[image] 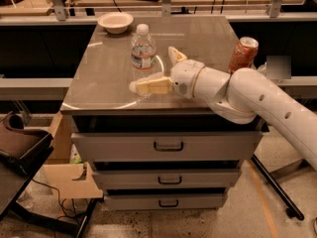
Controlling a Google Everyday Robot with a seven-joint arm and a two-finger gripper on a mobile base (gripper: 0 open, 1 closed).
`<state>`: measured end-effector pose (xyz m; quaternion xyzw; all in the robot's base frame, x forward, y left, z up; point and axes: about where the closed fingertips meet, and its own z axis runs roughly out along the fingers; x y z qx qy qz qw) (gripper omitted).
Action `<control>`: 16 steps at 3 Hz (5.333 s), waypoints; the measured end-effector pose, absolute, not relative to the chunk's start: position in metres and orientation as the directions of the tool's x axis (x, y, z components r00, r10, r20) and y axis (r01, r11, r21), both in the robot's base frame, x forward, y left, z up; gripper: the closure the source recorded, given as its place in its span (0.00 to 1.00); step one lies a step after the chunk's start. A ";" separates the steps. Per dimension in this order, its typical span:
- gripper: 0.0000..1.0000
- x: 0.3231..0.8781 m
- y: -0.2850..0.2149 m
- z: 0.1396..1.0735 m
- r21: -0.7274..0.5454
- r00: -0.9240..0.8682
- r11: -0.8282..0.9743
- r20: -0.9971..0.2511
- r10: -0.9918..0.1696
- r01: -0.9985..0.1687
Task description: Move water bottle near paper bowl
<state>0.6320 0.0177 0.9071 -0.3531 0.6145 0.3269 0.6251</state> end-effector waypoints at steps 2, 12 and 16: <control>0.42 0.636 0.025 0.921 -0.090 0.088 0.505 -0.996 -0.028 -0.858; 1.00 0.816 0.013 0.903 0.120 -0.301 0.773 -0.949 -0.095 -0.623; 1.00 0.849 -0.019 0.960 0.066 -0.247 0.809 -0.964 -0.100 -0.584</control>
Offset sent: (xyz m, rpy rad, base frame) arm 0.0072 0.0053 0.0196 -0.0139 -0.0802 0.0509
